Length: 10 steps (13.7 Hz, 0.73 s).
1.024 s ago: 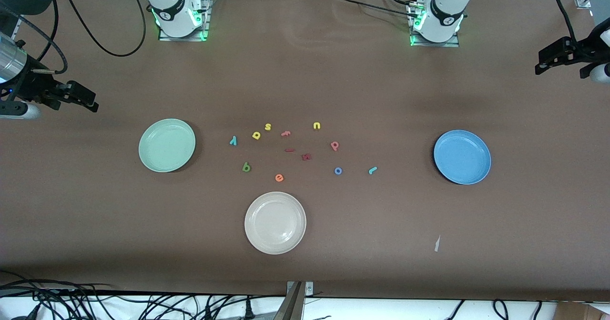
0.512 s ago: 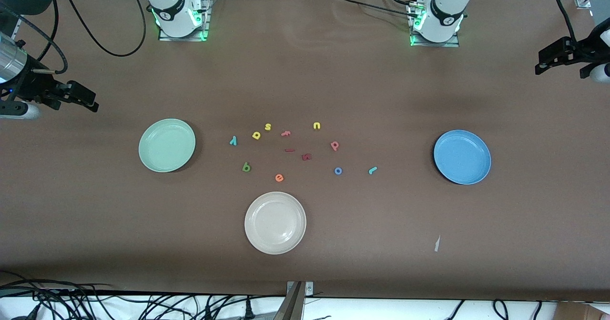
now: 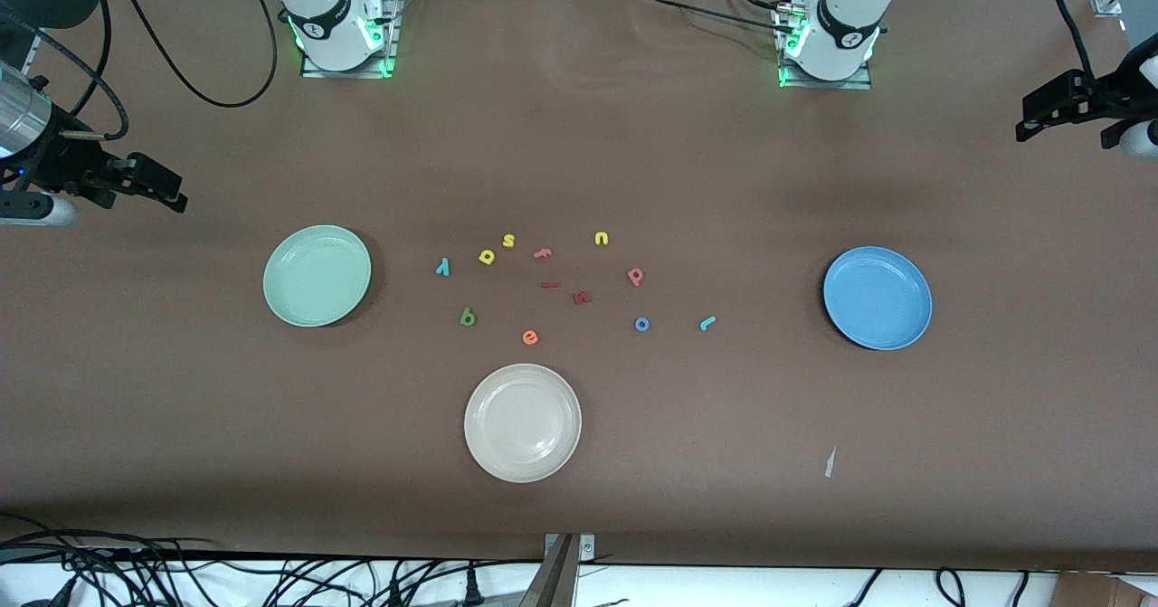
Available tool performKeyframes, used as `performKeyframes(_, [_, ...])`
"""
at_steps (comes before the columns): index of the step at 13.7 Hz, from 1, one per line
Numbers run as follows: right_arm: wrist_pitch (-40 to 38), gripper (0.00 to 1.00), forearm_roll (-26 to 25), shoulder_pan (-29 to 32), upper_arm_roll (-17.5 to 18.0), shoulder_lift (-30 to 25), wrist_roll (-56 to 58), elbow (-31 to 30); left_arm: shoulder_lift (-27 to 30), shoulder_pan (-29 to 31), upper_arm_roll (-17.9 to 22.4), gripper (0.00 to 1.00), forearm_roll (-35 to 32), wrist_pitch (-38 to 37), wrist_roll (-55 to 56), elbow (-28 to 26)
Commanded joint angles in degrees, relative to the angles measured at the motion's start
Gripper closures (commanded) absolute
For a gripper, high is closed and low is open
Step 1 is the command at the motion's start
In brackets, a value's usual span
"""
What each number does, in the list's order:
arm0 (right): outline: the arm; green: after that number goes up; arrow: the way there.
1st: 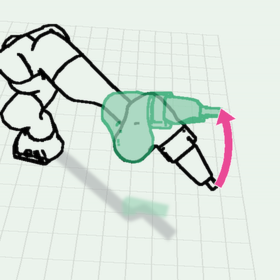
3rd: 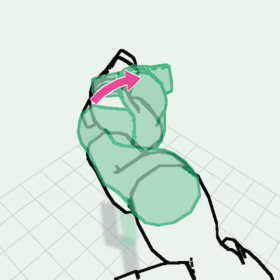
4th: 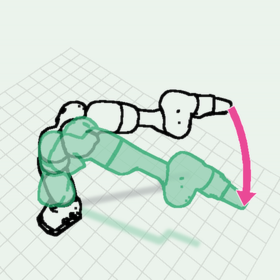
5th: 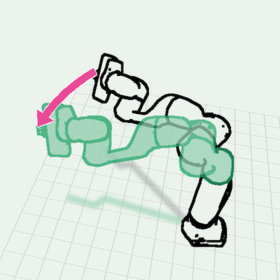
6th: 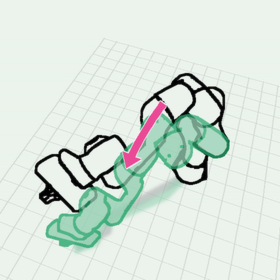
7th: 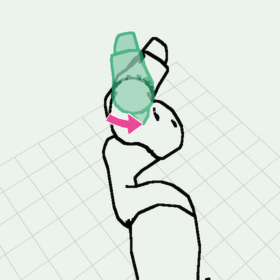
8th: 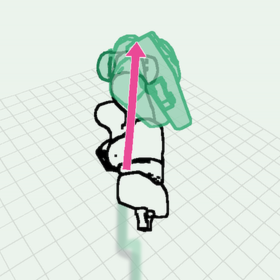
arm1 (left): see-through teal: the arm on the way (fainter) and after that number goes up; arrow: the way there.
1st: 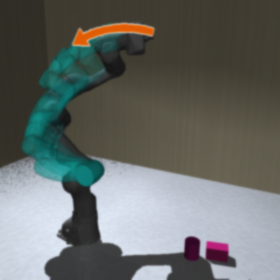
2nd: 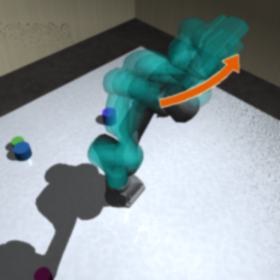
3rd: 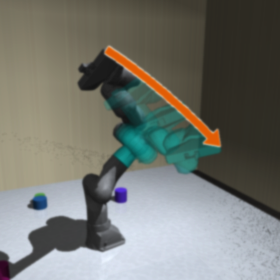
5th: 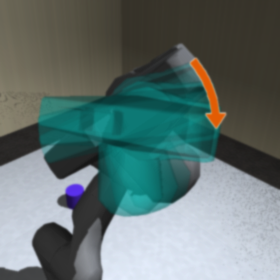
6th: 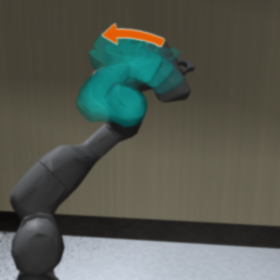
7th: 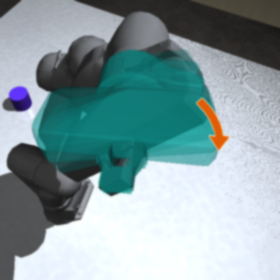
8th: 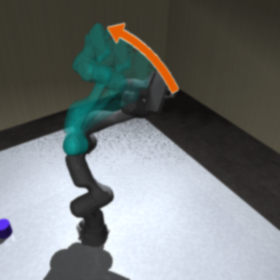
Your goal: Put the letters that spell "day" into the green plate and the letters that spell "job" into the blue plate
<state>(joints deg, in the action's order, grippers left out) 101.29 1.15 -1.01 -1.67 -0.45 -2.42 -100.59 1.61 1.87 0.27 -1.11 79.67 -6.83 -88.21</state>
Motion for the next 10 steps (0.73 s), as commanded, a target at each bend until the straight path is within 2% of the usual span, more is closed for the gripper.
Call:
performKeyframes(1, [-0.31,0.0,-0.36,0.13,0.26,-0.96,0.13,-0.83,-0.99,-0.55,-0.01,0.0,-1.44,-1.18,0.77,1.99])
performKeyframes(3, [-0.22,0.0,-0.1,0.13,0.61,-0.7,0.48,-0.83,-0.91,-0.55,-0.01,0.0,-1.44,-1.18,0.77,1.99])
performKeyframes(5, [0.22,0.0,-0.36,-0.04,2.63,-0.52,0.39,-0.75,-0.91,-0.55,-0.01,0.0,-1.35,-1.18,0.77,1.99])
performKeyframes(7, [0.83,0.0,-0.45,-0.39,4.65,1.58,-0.4,-0.66,-0.99,-0.55,-0.01,0.0,-1.35,-1.18,0.77,1.99])
performKeyframes(10, [3.81,0.0,-0.45,-2.49,6.85,7.63,-0.57,0.83,-0.91,-0.55,-0.01,0.0,-1.18,-1.18,0.77,1.99])
